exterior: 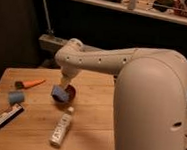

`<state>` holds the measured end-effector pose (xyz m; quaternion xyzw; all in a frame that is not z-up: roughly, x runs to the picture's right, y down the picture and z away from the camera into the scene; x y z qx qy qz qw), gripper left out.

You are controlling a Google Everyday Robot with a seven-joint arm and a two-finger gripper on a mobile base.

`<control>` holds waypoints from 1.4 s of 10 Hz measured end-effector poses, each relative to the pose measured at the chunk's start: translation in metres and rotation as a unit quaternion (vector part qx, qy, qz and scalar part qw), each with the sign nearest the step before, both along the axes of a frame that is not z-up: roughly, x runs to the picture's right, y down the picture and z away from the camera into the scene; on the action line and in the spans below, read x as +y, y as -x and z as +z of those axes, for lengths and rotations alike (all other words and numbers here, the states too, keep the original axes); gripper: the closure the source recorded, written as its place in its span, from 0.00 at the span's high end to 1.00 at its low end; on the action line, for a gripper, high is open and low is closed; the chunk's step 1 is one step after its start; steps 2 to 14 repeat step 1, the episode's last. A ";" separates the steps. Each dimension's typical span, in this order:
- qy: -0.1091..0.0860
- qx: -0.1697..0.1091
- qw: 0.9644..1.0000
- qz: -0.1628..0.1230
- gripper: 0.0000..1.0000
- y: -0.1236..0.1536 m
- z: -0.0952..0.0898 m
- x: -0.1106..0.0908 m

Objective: Place the white sponge in the ceramic bowl

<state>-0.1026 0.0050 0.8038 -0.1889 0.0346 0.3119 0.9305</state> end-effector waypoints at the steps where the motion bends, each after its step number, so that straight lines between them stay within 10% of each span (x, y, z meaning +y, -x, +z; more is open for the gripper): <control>1: 0.000 0.018 1.000 0.024 0.80 -0.007 0.000 0.000; 14: 0.000 0.018 1.000 0.024 0.80 -0.007 0.000 0.000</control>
